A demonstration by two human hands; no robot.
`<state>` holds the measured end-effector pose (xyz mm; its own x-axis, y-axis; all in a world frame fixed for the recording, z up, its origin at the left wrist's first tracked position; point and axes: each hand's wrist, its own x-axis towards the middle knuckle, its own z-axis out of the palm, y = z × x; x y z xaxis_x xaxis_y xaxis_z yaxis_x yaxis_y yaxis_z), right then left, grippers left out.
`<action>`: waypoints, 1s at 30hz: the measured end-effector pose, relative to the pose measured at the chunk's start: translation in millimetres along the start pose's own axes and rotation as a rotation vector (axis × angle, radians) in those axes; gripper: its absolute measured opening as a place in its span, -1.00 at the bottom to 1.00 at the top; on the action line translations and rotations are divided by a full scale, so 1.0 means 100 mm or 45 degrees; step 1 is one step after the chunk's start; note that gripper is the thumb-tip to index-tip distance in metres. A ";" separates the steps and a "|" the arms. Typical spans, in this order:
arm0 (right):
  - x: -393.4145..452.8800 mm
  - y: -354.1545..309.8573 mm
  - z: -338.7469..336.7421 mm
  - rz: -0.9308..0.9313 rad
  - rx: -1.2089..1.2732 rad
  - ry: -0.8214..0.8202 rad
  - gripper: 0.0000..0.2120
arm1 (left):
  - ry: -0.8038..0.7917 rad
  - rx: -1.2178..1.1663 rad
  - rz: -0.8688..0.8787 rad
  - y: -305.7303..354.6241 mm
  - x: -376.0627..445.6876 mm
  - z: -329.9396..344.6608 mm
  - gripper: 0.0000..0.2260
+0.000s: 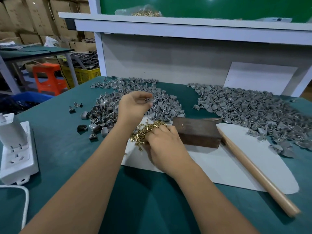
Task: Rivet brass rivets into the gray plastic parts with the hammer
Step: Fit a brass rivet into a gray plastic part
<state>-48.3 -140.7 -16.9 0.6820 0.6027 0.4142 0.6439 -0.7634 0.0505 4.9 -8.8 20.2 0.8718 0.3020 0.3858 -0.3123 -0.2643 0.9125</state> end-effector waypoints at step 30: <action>-0.25 1.05 -0.55 1.088 0.899 0.827 -0.82 | -0.321 0.017 -0.036 0.24 -0.46 0.82 -0.81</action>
<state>-16.5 -248.9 28.4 0.8026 -0.3901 0.4513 0.2672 -0.4413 -0.8566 -11.8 -104.7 13.0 0.9472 0.0715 0.3124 -0.2829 -0.2713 0.9200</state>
